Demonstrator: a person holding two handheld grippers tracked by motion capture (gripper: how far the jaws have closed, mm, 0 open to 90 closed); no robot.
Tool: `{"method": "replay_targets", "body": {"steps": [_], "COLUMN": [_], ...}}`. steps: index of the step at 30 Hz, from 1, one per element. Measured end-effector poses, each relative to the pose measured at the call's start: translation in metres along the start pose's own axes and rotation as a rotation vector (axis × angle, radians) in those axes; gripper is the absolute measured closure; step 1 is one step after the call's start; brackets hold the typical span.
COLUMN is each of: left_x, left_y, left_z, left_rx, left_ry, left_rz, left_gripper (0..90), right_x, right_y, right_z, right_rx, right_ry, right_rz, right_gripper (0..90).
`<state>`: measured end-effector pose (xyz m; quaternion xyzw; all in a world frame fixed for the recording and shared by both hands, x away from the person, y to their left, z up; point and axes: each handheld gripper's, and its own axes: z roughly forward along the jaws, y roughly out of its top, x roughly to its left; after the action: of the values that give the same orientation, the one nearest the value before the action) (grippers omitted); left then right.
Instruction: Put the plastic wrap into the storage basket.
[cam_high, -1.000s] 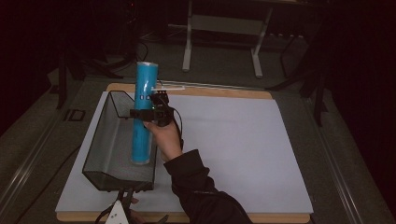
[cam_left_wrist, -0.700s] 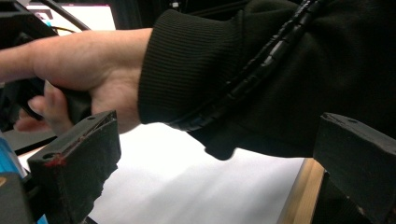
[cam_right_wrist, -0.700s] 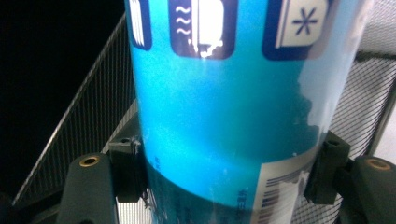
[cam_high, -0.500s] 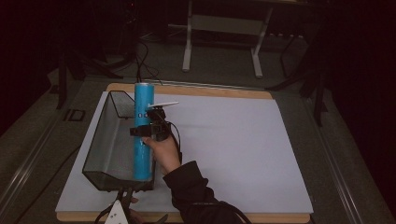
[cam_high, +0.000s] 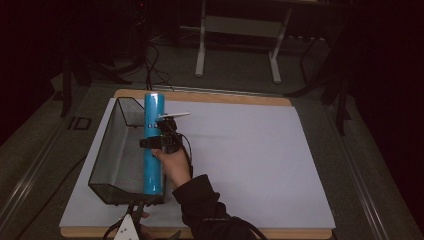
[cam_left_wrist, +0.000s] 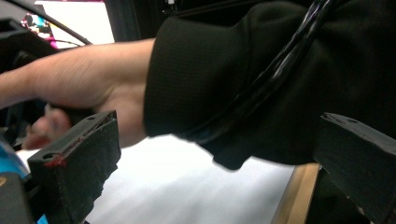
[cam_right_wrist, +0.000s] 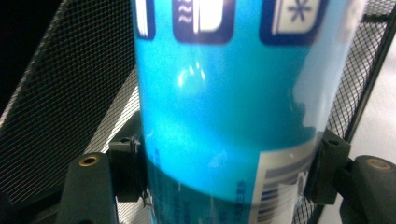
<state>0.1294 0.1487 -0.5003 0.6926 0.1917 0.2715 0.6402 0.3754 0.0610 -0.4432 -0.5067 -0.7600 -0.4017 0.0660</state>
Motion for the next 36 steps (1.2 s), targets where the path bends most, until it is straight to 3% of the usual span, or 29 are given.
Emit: {"method": "replay_targets", "body": {"steps": [3, 6, 9, 18, 24, 29, 36], "left_x": [0.000, 0.000, 0.001, 0.001, 0.001, 0.001, 0.001], "left_y": [0.000, 0.000, 0.001, 0.000, 0.000, 0.000, -0.001], "left_z": [-0.001, -0.001, -0.002, -0.002, -0.001, -0.001, 0.000], "left_rx": [-0.002, -0.004, -0.011, -0.006, -0.004, 0.003, 0.007], "left_ry": [-0.001, -0.003, -0.001, -0.005, -0.003, -0.004, -0.008], "left_rz": [0.001, 0.000, -0.003, 0.001, -0.001, -0.002, -0.008], "left_gripper": [1.1, 1.0, 1.0, 1.0, 1.1, 1.0, 1.0], "right_x": [0.000, 0.004, 0.008, -0.005, -0.008, -0.006, 0.002], "right_y": [-0.003, -0.005, -0.006, -0.007, -0.008, -0.013, -0.015], "right_z": [0.009, 0.016, 0.019, 0.022, 0.028, 0.036, 0.039], "right_rx": [-0.038, -0.050, -0.058, -0.077, -0.068, -0.072, -0.088], "right_ry": [-0.007, -0.066, -0.096, -0.124, -0.149, -0.198, -0.284], "right_rz": [0.006, 0.000, 0.005, 0.075, 0.072, 0.014, -0.154], "right_gripper": [31.3, 31.2, 31.2, 30.5, 29.4, 27.6, 22.6]}}
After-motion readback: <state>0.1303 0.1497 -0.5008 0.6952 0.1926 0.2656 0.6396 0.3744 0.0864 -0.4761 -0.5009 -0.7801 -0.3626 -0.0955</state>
